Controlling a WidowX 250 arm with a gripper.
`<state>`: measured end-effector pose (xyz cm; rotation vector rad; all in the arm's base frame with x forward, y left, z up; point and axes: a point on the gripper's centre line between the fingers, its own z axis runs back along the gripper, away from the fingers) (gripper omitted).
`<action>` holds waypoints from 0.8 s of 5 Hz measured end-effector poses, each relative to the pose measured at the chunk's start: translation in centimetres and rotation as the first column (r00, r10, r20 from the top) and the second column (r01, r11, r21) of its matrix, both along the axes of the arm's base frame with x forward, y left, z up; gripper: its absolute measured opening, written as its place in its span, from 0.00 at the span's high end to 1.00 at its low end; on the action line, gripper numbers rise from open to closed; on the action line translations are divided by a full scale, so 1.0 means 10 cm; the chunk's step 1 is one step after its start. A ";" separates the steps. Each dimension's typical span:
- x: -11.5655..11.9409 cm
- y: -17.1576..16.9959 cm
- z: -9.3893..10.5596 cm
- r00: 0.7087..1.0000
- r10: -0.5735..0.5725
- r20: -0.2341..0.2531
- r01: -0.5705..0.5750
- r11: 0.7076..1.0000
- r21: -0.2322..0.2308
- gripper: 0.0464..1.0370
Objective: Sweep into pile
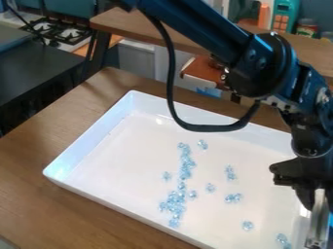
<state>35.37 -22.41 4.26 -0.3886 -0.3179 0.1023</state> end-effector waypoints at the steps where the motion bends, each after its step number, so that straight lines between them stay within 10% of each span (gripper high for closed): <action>1: -0.03 -0.06 -0.07 1.000 -0.002 -0.004 0.002 1.000 0.006 0.71; 4: -0.04 -0.08 -0.17 0.999 0.001 0.053 -0.002 1.000 0.004 0.71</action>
